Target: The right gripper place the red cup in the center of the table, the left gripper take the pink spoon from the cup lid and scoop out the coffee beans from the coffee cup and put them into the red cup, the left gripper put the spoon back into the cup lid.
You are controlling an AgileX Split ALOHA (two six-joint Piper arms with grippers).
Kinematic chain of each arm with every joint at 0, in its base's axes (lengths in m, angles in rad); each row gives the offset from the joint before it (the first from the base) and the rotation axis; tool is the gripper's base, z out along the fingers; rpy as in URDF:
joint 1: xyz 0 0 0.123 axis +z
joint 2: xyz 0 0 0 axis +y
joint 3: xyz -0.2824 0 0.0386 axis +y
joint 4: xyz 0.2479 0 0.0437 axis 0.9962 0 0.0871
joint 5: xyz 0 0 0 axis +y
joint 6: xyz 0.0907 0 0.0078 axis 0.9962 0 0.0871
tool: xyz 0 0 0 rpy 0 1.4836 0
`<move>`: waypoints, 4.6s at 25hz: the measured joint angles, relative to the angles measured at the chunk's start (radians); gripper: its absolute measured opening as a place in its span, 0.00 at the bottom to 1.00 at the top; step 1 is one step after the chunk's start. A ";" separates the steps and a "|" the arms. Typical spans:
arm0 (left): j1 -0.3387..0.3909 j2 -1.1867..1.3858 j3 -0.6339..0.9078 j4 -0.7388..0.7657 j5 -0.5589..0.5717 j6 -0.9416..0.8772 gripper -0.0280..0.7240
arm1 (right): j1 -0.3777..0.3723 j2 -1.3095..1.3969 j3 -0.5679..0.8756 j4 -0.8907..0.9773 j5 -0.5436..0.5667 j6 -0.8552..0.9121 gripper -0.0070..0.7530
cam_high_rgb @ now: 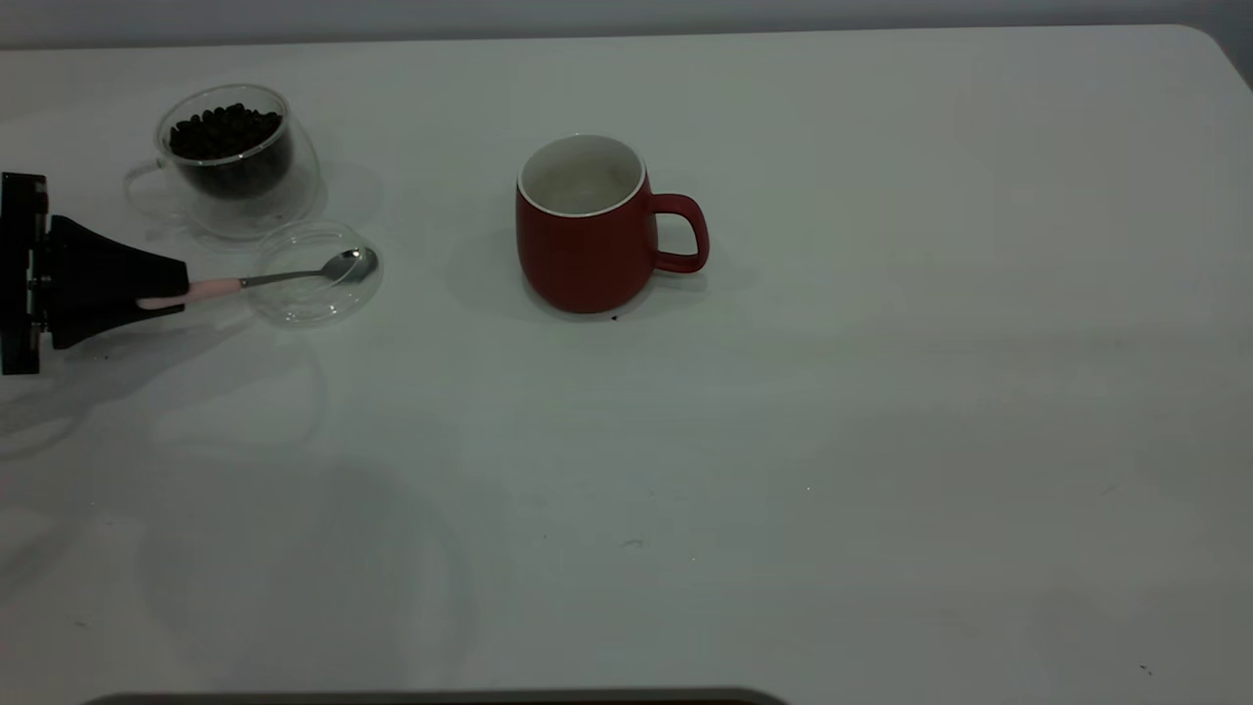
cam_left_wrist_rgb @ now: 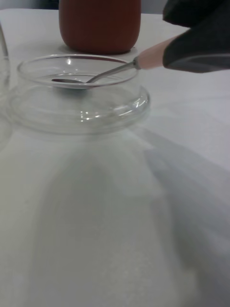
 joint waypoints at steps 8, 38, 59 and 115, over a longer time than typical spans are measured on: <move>0.000 0.002 0.000 -0.001 -0.012 0.014 0.47 | 0.000 0.000 0.000 0.000 0.000 0.000 0.79; -0.248 -0.635 -0.411 1.114 0.204 -1.071 0.80 | 0.000 0.000 0.000 0.000 0.000 0.000 0.79; -0.368 -1.608 0.097 1.349 0.204 -1.389 0.80 | 0.000 0.000 0.000 0.000 0.000 0.000 0.79; -0.368 -2.567 0.655 1.354 0.169 -1.369 0.80 | 0.000 0.000 0.000 0.000 0.000 0.000 0.79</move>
